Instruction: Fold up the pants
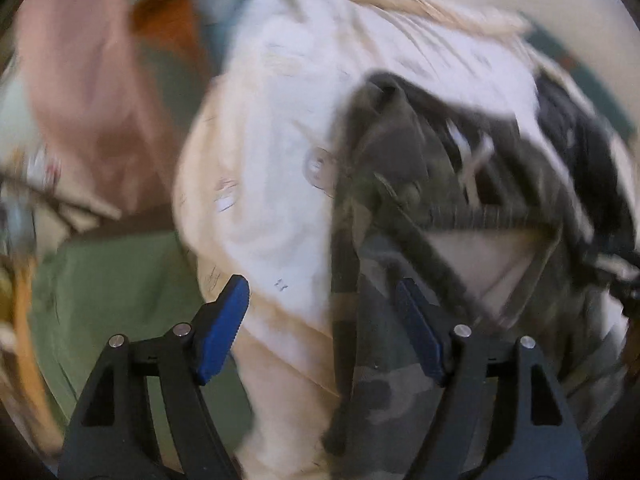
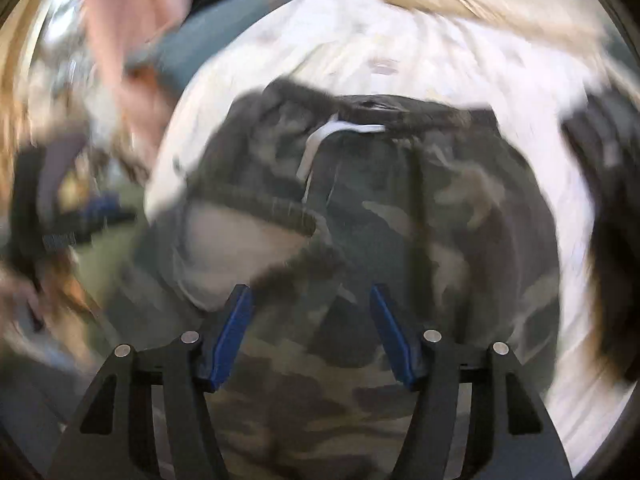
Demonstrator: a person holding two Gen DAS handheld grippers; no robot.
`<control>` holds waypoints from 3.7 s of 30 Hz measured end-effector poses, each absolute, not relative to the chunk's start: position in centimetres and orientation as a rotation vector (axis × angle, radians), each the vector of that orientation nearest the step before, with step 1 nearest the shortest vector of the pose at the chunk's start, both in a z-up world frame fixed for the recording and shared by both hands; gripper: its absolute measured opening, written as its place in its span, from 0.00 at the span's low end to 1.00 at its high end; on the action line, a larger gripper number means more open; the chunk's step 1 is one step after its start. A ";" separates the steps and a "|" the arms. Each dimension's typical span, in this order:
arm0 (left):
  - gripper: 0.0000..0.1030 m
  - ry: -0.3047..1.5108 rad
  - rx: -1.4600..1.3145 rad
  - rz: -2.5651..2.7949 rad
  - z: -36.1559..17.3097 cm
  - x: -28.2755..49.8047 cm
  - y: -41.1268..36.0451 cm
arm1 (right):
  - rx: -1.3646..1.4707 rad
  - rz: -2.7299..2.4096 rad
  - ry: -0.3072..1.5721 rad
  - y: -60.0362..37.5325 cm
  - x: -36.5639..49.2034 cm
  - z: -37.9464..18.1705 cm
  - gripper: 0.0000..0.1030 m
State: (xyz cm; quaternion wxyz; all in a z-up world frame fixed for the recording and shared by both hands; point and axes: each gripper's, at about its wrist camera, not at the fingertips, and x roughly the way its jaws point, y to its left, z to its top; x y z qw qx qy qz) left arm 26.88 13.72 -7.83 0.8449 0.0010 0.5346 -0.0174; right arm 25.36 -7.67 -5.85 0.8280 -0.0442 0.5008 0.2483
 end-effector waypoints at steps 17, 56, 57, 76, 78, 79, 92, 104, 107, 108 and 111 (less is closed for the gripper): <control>0.65 1.193 -0.075 -0.192 -8.7 32.2 9.0 | -0.218 0.527 1.111 -7.1 29.7 -9.6 0.62; 0.46 1.203 0.035 -0.220 -10.9 31.0 9.6 | 0.441 0.421 1.208 -12.7 30.9 -14.0 0.07; 0.45 1.199 0.058 -0.212 -11.3 31.3 9.2 | 0.441 0.421 1.206 -12.6 30.9 -14.0 0.07; 0.04 1.141 -0.601 -0.056 -11.7 30.7 20.5 | 0.557 0.493 1.017 -15.6 29.7 -10.7 0.13; 0.04 1.143 -0.599 -0.055 -11.8 30.6 20.4 | 0.593 0.503 1.057 -15.3 29.9 -11.4 0.27; 0.05 1.137 -0.589 -0.066 -11.5 30.6 20.0 | 0.604 0.522 1.071 -15.0 29.9 -11.6 0.49; 0.47 1.118 -0.323 -0.192 -9.8 30.8 14.9 | 0.392 0.526 1.049 -10.8 29.5 -12.0 0.30; 0.07 1.071 -0.143 -0.190 -9.2 29.7 13.2 | 0.342 0.587 0.967 -10.8 28.1 -9.7 0.08; 0.06 1.058 -0.209 -0.179 -8.1 28.5 14.5 | 0.315 0.644 0.927 -10.1 27.0 -7.9 0.07; 0.06 1.056 -0.235 -0.179 -7.8 28.2 14.8 | 0.315 0.656 0.911 -9.9 26.7 -7.1 0.07; 0.06 1.030 -0.253 -0.152 -6.3 26.8 15.9 | 0.317 0.684 0.883 -9.5 25.7 -5.5 0.07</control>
